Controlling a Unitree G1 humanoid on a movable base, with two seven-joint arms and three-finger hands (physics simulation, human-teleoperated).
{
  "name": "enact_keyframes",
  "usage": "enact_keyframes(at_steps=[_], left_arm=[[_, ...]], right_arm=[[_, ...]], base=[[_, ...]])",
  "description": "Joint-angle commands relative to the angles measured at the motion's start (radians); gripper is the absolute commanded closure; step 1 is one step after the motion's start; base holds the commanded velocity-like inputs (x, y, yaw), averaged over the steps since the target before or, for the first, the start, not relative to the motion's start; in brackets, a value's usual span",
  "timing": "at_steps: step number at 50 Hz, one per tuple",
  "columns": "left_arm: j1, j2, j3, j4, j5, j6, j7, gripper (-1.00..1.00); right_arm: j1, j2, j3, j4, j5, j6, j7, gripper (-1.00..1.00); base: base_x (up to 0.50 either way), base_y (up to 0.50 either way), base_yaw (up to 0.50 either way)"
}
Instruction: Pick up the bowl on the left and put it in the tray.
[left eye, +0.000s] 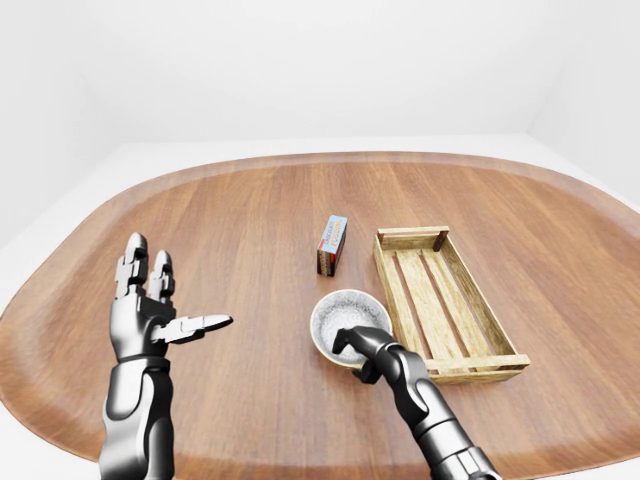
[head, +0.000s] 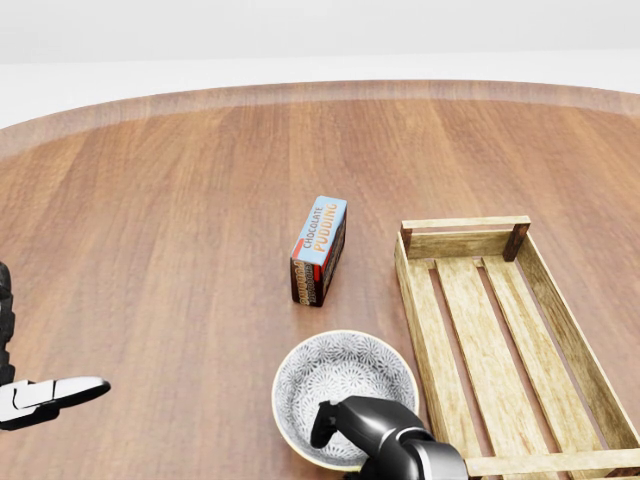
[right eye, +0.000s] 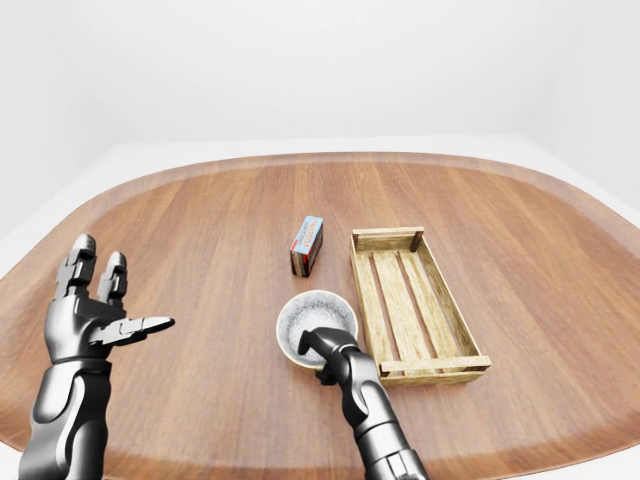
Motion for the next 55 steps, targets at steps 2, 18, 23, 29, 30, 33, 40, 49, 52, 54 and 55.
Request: enact_keyframes(at_steps=[2, 18, 23, 29, 30, 33, 40, 49, 52, 54, 55], left_arm=[[-0.017, 0.000, -0.045, 0.162, 0.031, -0.084, 0.001, -1.00], [-0.002, 0.000, -0.046, 0.127, 0.026, -0.066, 0.006, -1.00], [0.009, -0.007, -0.047, 0.089, 0.029, -0.042, 0.009, -1.00], [0.020, -0.012, -0.037, 0.040, 0.027, -0.005, 0.010, -1.00], [0.019, -0.012, -0.035, 0.036, 0.027, 0.000, 0.011, -1.00], [0.018, -0.012, -0.030, 0.019, 0.026, 0.016, 0.013, -1.00], [0.025, -0.019, -0.031, 0.010, 0.029, 0.018, 0.007, -1.00], [0.018, -0.021, -0.032, 0.058, 0.030, -0.021, -0.002, -1.00], [0.031, -0.021, -0.035, 0.011, 0.026, 0.012, 0.006, -1.00], [0.039, -0.018, -0.029, -0.073, 0.016, 0.058, 0.025, -1.00], [0.039, -0.019, -0.025, -0.093, 0.016, 0.058, 0.027, -1.00]], right_arm=[[0.015, 0.009, 0.020, 0.032, 0.007, 0.000, 0.002, 1.00], [0.040, 0.012, 0.034, -0.013, -0.007, 0.000, 0.024, 1.00], [0.027, 0.018, 0.036, -0.046, -0.020, 0.000, 0.065, 1.00], [-0.007, 0.032, 0.046, -0.057, -0.047, 0.000, 0.091, 1.00], [-0.008, 0.035, 0.048, -0.066, -0.054, 0.000, 0.099, 1.00], [-0.023, 0.041, 0.056, -0.092, -0.083, 0.000, 0.129, 1.00], [-0.065, 0.053, 0.056, -0.203, -0.181, 0.000, 0.245, 1.00], [-0.119, 0.083, 0.040, -0.394, -0.312, 0.000, 0.245, 1.00], [-0.121, 0.091, 0.035, -0.426, -0.338, 0.000, 0.245, 1.00], [-0.137, 0.095, 0.031, -0.451, -0.362, 0.000, 0.245, 1.00], [-0.137, 0.099, 0.029, -0.461, -0.368, 0.000, 0.245, 1.00]], base=[[0.00, 0.00, 0.00], [0.00, 0.00, 0.00], [0.00, 0.00, 0.00], [0.00, 0.00, 0.00], [0.00, 0.00, 0.00], [0.00, 0.00, 0.00], [0.00, 0.00, 0.00], [0.00, 0.00, 0.00], [0.00, 0.00, 0.00], [0.00, 0.00, 0.00], [0.00, 0.00, 0.00]])
